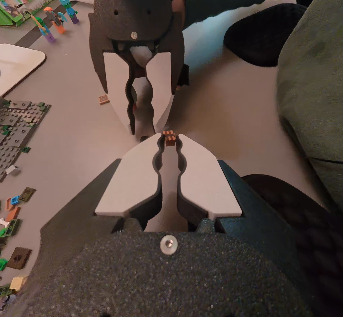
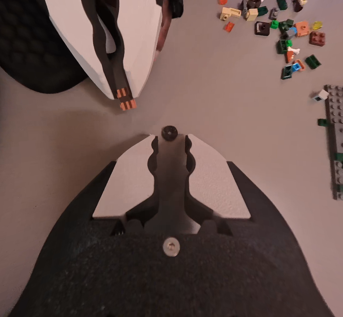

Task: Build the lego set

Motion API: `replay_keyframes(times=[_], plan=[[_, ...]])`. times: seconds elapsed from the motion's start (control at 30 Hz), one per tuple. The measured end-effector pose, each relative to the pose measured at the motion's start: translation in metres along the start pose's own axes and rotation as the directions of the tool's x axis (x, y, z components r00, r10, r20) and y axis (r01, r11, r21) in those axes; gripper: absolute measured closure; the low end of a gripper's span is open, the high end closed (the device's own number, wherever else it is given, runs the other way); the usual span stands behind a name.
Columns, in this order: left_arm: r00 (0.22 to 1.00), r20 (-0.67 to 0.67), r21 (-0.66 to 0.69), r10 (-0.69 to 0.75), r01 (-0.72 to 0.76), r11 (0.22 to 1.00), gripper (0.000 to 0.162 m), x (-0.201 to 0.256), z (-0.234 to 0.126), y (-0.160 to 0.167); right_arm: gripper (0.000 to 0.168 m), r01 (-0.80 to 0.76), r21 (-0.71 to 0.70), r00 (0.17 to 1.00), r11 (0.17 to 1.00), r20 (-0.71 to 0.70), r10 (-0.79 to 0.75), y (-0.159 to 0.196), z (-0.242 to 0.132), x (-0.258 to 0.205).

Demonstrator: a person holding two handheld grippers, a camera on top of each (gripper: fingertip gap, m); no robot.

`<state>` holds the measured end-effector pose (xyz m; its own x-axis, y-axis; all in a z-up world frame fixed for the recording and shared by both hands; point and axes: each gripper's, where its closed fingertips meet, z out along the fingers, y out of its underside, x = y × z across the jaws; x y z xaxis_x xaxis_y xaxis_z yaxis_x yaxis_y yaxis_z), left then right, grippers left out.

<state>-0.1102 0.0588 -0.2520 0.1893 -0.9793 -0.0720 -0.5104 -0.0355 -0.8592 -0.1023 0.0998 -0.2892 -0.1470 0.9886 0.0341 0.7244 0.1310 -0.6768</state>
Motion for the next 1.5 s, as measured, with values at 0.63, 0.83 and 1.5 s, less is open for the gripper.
replay_keyframes(times=[0.63, 0.83, 1.5], plan=[[0.998, -0.045, -0.142, 0.038, -0.044, 0.989, 0.14, -0.008, 0.018, 0.029, 0.156, 0.083, 0.023, 0.996, 0.996, 0.024, -0.084, 0.006, -0.008, -0.024], [0.999, -0.031, -0.165, -0.038, 0.033, 0.986, 0.145, -0.006, 0.011, 0.027, 0.156, 0.135, 0.036, 0.99, 0.99, -0.037, -0.133, 0.002, -0.006, -0.016], [0.989, -0.139, -0.251, 0.043, -0.077, 0.965, 0.157, 0.003, 0.031, 0.021, 0.156, 0.355, -0.017, 0.925, 0.935, -0.141, -0.354, 0.004, -0.012, -0.022]])
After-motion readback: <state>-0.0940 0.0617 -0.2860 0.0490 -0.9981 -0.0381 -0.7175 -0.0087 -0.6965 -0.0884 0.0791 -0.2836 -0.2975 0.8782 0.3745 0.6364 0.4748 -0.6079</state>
